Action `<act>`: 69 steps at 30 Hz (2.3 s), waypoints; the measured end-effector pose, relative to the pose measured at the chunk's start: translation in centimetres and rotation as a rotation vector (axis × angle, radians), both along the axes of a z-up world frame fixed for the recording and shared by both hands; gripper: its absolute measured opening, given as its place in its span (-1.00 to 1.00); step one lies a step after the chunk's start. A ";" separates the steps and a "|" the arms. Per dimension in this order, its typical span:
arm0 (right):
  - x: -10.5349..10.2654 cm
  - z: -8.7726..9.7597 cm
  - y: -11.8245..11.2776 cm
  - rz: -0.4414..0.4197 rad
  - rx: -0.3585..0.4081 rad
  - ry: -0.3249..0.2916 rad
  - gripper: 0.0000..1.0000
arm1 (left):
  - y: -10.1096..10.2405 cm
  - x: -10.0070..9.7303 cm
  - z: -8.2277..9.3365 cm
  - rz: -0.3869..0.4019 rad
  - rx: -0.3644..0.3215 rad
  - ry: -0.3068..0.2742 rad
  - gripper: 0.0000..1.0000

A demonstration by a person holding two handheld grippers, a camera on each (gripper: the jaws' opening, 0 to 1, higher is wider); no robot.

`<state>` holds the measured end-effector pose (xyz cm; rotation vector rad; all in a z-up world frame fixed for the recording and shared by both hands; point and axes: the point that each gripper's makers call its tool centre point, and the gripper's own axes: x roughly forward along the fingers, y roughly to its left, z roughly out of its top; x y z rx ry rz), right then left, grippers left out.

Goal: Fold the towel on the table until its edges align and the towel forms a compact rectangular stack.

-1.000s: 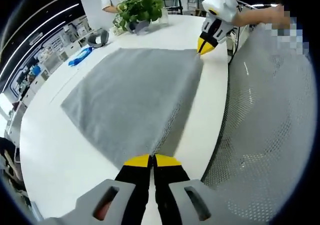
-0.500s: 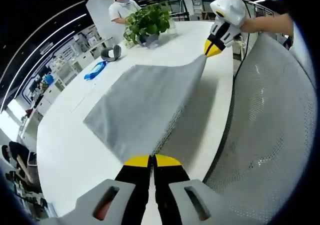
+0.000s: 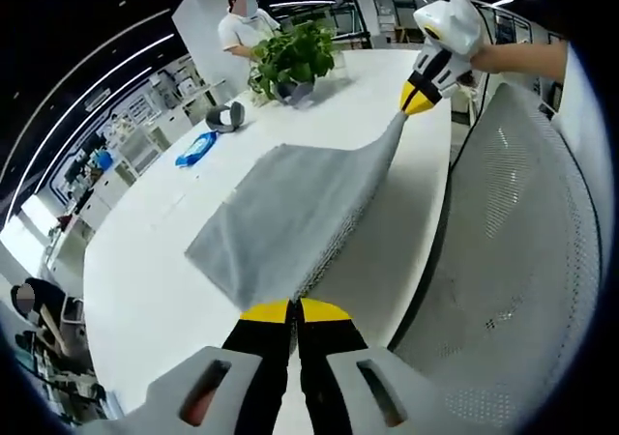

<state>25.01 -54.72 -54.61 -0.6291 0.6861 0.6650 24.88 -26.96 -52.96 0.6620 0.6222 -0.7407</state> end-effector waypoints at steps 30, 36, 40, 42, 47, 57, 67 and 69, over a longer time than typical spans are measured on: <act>1.9 5.4 0.3 -0.103 0.137 -0.037 -1.00 | 0.4 1.9 5.4 0.112 -0.133 -0.032 -0.97; 4.3 6.1 0.7 -0.100 0.122 -0.084 -1.00 | 0.7 3.5 5.4 0.131 -0.125 -0.035 -0.97; 6.1 6.5 0.9 -0.089 0.119 -0.108 -1.00 | 1.0 4.7 5.5 0.154 -0.146 -0.032 -0.97; 7.1 6.9 1.0 -0.083 0.119 -0.123 -1.00 | 1.2 5.5 5.9 0.155 -0.143 -0.048 -0.97; 9.1 7.6 1.2 -0.069 0.095 -0.160 -1.00 | 1.3 7.6 6.7 0.154 -0.129 -0.068 -0.97; 12.2 7.3 1.2 -0.065 0.066 -0.173 -1.00 | 1.2 11.0 6.8 0.155 -0.119 -0.085 -0.97; 15.6 6.5 1.4 -0.078 0.057 -0.200 -1.00 | 1.5 14.4 5.7 0.172 -0.109 -0.086 -0.96; 16.2 6.0 1.5 -0.080 0.050 -0.199 -1.00 | 1.6 15.0 5.3 0.178 -0.111 -0.086 -0.96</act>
